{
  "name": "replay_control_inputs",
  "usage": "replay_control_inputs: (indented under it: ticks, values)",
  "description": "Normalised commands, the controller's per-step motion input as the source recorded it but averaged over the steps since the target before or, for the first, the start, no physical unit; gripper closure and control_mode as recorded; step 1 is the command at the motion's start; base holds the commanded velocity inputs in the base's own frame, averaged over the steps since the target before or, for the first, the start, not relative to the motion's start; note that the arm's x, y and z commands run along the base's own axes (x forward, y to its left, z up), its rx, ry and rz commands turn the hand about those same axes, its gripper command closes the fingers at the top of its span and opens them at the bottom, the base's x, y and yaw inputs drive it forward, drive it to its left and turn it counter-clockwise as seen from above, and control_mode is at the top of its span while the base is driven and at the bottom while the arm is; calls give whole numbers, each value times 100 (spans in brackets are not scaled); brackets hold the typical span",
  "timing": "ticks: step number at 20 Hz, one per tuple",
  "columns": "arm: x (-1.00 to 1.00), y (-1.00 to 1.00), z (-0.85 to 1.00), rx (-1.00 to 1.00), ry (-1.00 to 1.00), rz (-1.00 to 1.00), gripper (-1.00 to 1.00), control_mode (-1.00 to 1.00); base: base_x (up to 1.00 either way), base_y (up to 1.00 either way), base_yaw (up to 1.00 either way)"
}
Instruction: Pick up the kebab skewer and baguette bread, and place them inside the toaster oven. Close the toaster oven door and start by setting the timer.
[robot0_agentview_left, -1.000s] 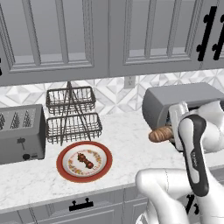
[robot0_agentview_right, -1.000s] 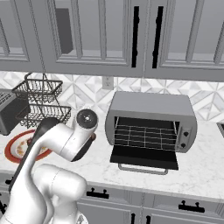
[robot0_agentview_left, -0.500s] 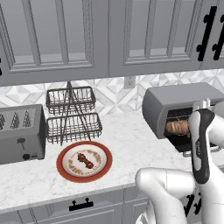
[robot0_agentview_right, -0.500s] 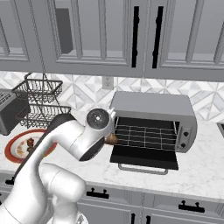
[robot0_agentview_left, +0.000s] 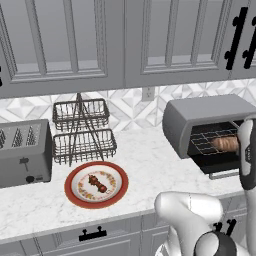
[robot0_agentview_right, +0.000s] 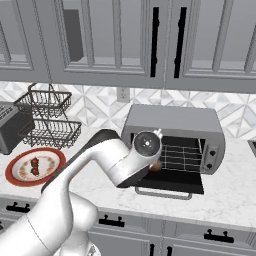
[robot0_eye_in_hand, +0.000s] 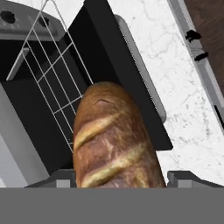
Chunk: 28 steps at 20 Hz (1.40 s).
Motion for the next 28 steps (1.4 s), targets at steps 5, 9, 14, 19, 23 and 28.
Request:
replay_control_inputs:
  ticks: [5,9,14,19,23,28]
  values:
    - [20,-49,-3,0,0,0,100,-100,0,0,0]
    - [30,-31,-6,0,0,0,100,-100,0,0,0]
    - [28,-12,-15,0,1,0,100,-100,0,0,0]
    - [23,-1,-13,0,1,0,100,-100,0,0,0]
    - [19,0,-6,0,3,0,100,-100,0,0,0]
    - [15,0,-8,0,0,2,100,-100,0,0,0]
